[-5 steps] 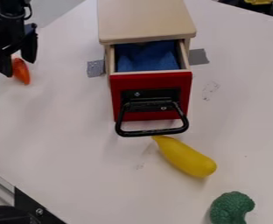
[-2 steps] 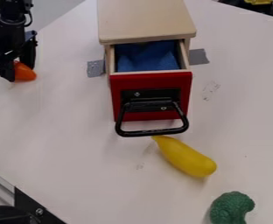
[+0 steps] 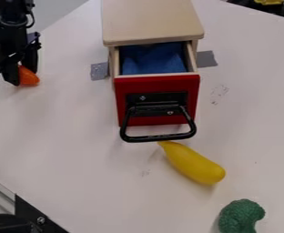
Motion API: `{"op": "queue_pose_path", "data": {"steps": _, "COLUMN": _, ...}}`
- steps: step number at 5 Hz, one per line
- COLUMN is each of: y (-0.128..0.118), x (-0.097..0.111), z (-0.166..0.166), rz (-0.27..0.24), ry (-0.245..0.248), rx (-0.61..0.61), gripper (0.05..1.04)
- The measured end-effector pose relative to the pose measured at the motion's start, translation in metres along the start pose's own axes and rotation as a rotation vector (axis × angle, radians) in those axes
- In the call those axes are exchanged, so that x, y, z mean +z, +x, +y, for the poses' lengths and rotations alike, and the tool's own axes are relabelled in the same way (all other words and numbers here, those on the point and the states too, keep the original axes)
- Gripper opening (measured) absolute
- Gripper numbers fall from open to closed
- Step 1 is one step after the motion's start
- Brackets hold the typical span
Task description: Put the orange object in the drawer
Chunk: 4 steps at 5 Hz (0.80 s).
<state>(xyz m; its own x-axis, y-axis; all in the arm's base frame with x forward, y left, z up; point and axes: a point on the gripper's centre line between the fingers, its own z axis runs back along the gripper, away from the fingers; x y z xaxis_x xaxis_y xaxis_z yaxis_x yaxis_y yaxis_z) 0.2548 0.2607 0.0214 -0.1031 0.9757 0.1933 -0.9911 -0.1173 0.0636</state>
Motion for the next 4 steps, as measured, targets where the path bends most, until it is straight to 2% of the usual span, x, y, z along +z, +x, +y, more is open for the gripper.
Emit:
{"op": "queue_pose_path", "data": {"steps": 1, "y": -0.009, "x": 0.03, "z": -0.002, "rz": 0.042, "ry": -0.041, "rx": -0.022, "gripper": 0.616}}
{"op": "queue_pose_path", "data": {"steps": 2, "y": -0.027, "x": 0.074, "z": -0.007, "rz": 0.08, "ry": -0.112, "rx": -0.062, "gripper": 0.614}}
{"op": "queue_pose_path", "data": {"steps": 3, "y": -0.044, "x": 0.102, "z": -0.005, "rz": 0.138, "ry": -0.154, "rx": -0.104, "gripper": 0.614}}
{"op": "queue_pose_path", "data": {"steps": 4, "y": -0.073, "x": 0.138, "z": -0.005, "rz": 0.159, "ry": -0.224, "rx": -0.183, "gripper": 0.614}}
